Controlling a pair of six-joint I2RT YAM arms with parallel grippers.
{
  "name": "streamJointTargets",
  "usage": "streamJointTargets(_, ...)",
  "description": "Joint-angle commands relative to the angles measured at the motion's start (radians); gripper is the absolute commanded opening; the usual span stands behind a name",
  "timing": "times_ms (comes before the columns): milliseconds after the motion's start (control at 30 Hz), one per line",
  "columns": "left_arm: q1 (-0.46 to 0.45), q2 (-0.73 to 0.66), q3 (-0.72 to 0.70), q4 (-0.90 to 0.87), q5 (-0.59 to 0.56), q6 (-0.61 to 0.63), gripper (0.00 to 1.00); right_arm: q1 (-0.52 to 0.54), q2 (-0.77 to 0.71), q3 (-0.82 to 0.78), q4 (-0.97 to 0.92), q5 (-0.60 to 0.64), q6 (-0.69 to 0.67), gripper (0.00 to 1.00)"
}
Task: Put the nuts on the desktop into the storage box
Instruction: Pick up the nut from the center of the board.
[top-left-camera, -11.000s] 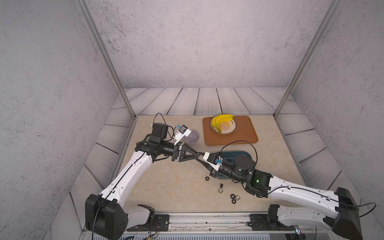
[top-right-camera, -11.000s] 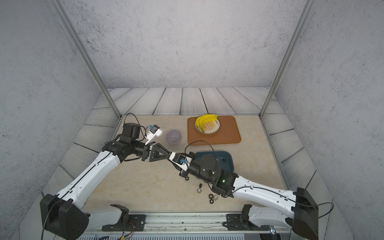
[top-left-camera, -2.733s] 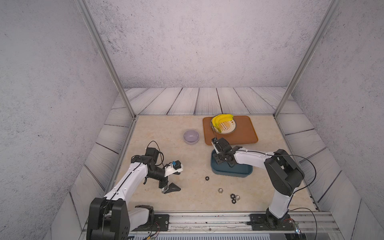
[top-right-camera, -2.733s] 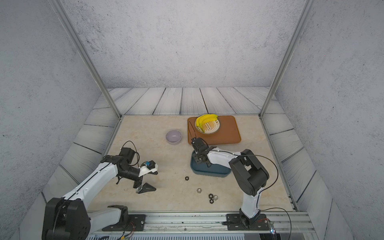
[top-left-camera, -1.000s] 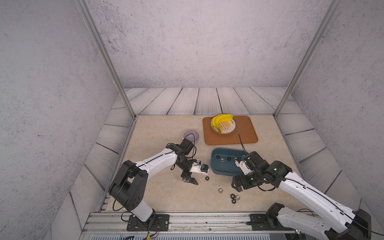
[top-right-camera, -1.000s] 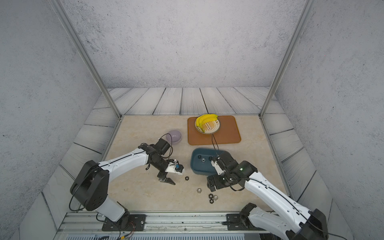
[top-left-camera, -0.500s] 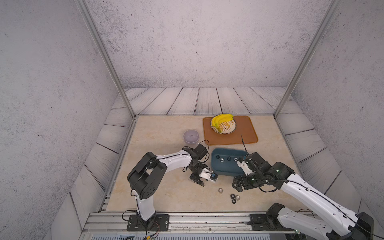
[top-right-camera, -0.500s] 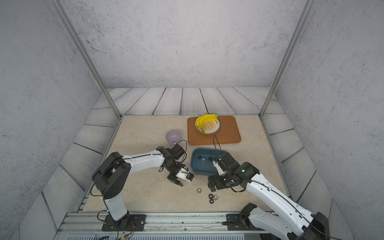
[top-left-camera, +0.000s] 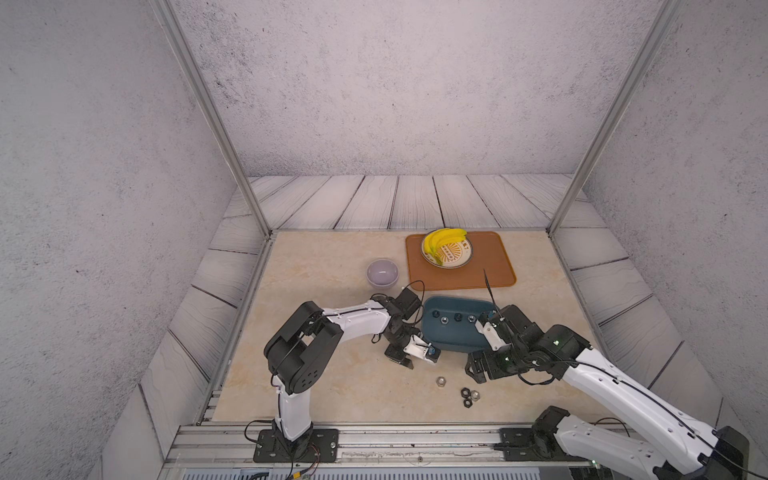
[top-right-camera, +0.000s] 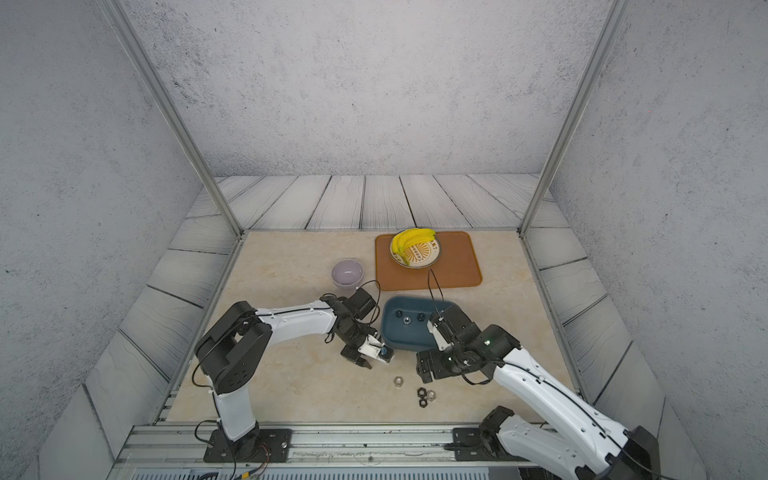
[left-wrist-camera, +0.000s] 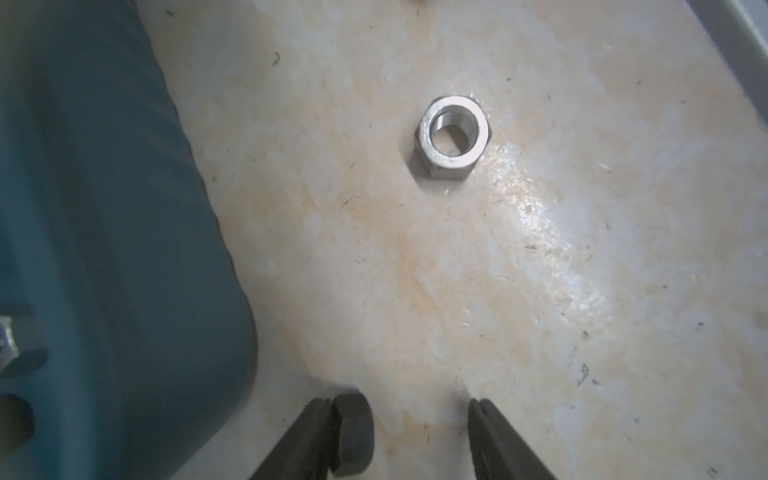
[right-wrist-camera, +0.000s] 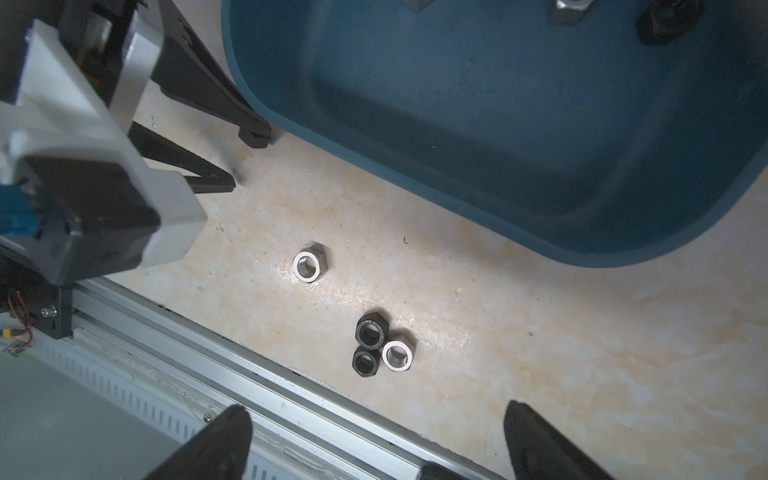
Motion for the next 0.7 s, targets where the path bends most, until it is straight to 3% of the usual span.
streamJointTargets(0,-0.004,0.015,0.004,-0.024,-0.021,-0.006,0.57,0.003,-0.009,0.007,-0.016,0.017,0.005,0.99)
streamJointTargets(200,-0.003,0.025,0.016,-0.019,-0.028,-0.024,0.46,0.003,-0.011,0.007,-0.015,0.015,0.002,0.99)
streamJointTargets(467,-0.003,0.008,0.006,-0.031,-0.045,-0.023,0.21,0.002,-0.013,0.008,-0.017,0.015,0.004,0.99)
streamJointTargets(667,-0.003,-0.037,0.013,-0.090,-0.035,-0.037,0.16,0.003,-0.020,0.010,-0.010,0.022,0.006,0.99)
